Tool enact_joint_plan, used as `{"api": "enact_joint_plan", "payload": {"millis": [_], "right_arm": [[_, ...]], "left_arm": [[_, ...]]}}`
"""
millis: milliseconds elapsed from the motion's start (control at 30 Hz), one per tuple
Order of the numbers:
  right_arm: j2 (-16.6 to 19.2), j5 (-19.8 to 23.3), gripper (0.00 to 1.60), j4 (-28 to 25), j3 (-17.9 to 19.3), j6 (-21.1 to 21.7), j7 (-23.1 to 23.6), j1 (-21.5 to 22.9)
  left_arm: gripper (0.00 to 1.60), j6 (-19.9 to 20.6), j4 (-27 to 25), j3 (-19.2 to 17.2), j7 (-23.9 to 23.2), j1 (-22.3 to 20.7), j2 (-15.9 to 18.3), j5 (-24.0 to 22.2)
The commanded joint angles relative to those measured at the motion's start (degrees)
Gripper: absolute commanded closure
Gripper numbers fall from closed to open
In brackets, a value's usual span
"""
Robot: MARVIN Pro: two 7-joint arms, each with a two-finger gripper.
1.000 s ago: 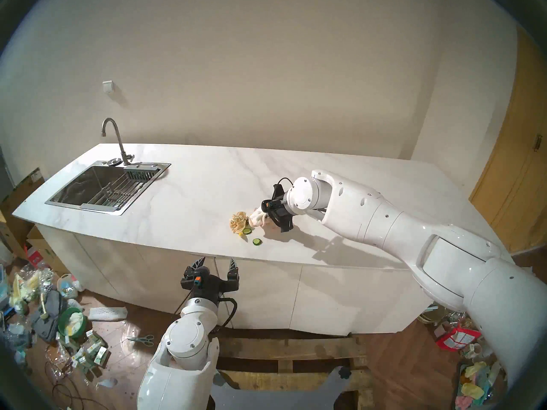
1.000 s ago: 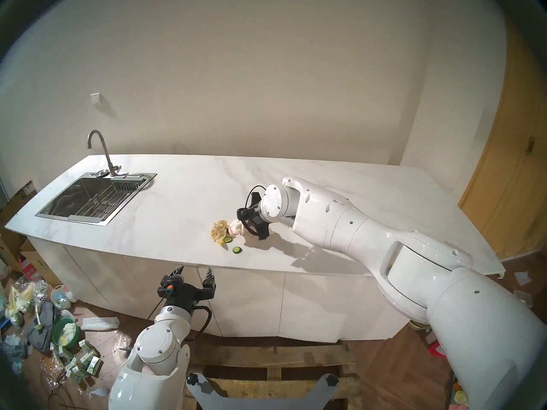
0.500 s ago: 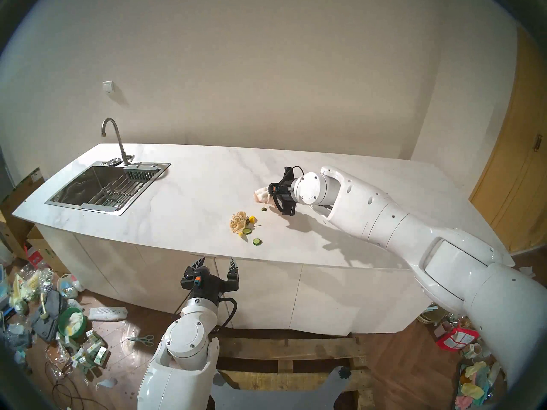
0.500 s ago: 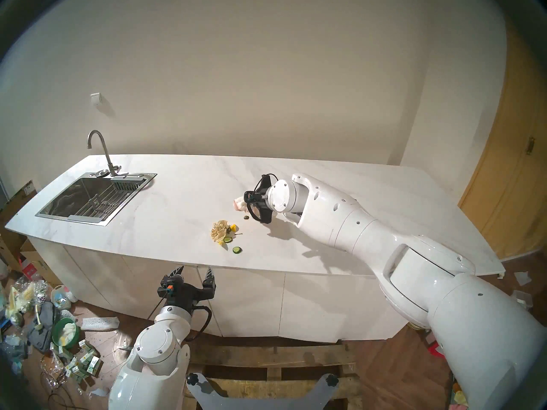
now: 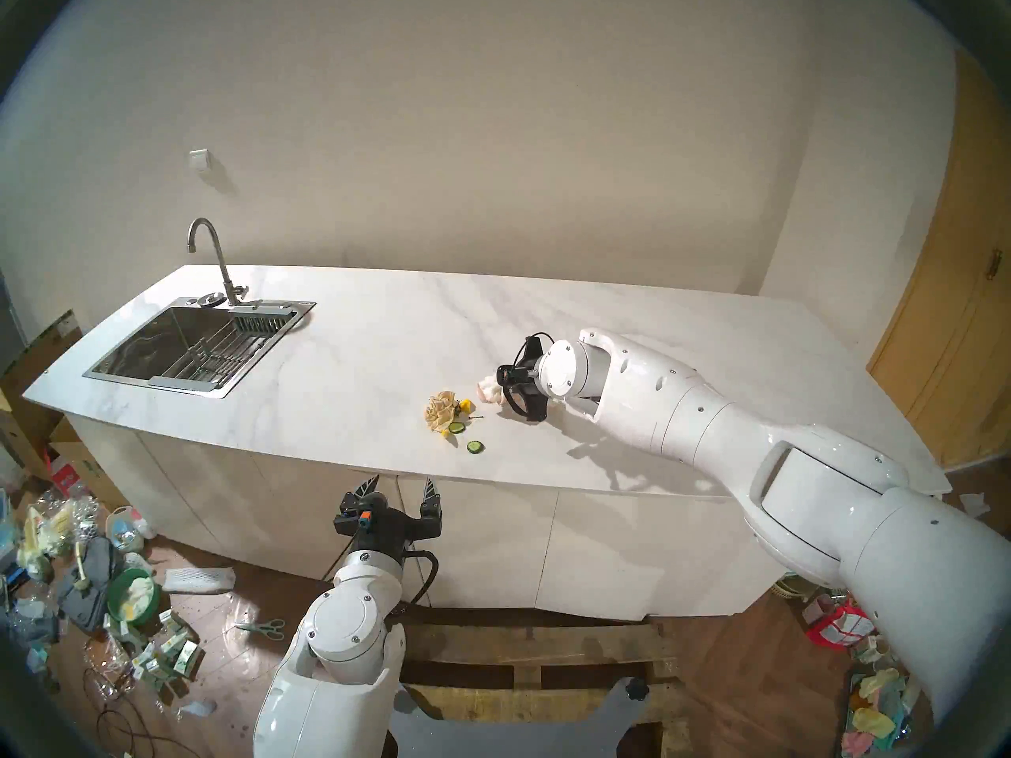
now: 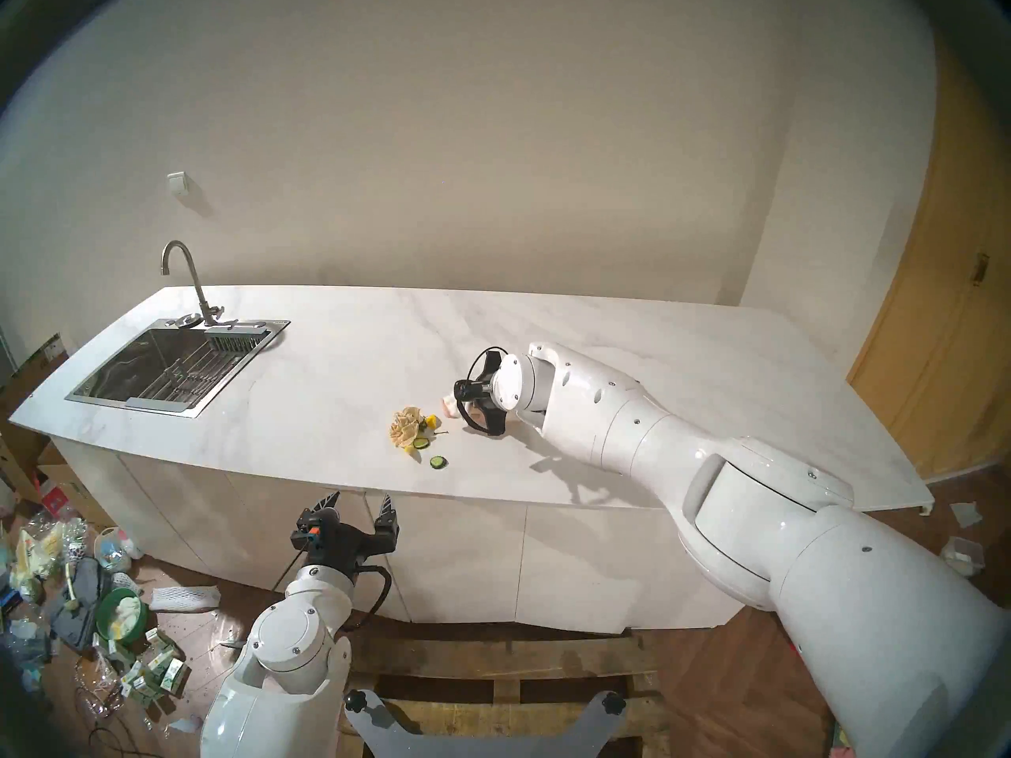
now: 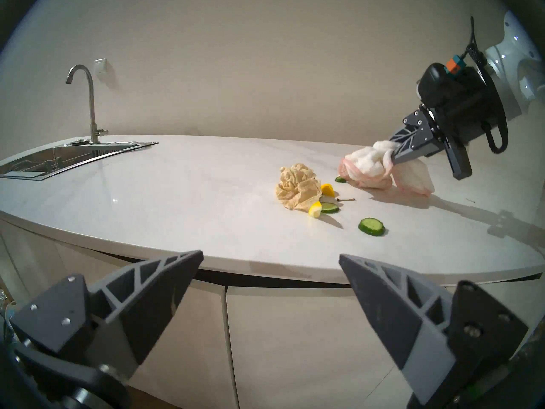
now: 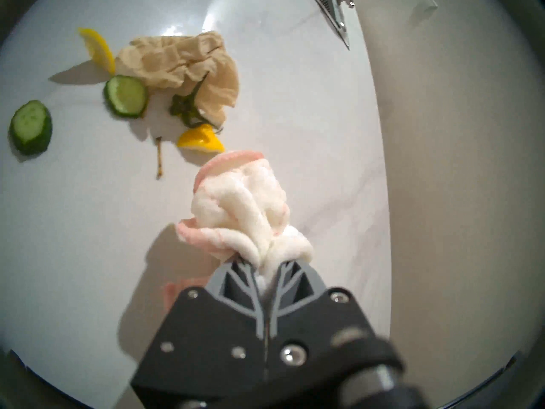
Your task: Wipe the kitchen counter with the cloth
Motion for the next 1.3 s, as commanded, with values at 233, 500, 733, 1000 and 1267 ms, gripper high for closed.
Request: {"api": "enact_joint_plan", "payload": {"millis": [233, 500, 733, 1000, 1267], "right_arm": [[4.89, -0.43, 1.6, -7.32, -0.63, -1.8, 6.48, 3.1], [7.49, -2.89, 1.6, -11.06, -0.46, -4.77, 0.81, 1.25], [6.18, -3.19, 1.6, -10.2, 0.3, -4.63, -4.56, -0.53], [2.15, -3.61, 1.6, -6.57, 1.19, -3.99, -10.77, -0.92], [-1.0, -3.27, 1.6, -4.54, 0.81, -4.78, -11.36, -0.83]], "left_arm": [[0.0, -0.31, -1.59, 0.11, -0.31, -0.28, 0.1, -0.1], [0.0, -0.3, -1.62, 0.12, -0.32, -0.26, 0.12, -0.12], [0.0, -0.27, -1.68, 0.12, -0.35, -0.23, 0.13, -0.14], [0.0, -0.32, -1.57, 0.12, -0.29, -0.29, 0.11, -0.1], [0.0, -0.33, -1.53, 0.12, -0.27, -0.31, 0.1, -0.09]]}}
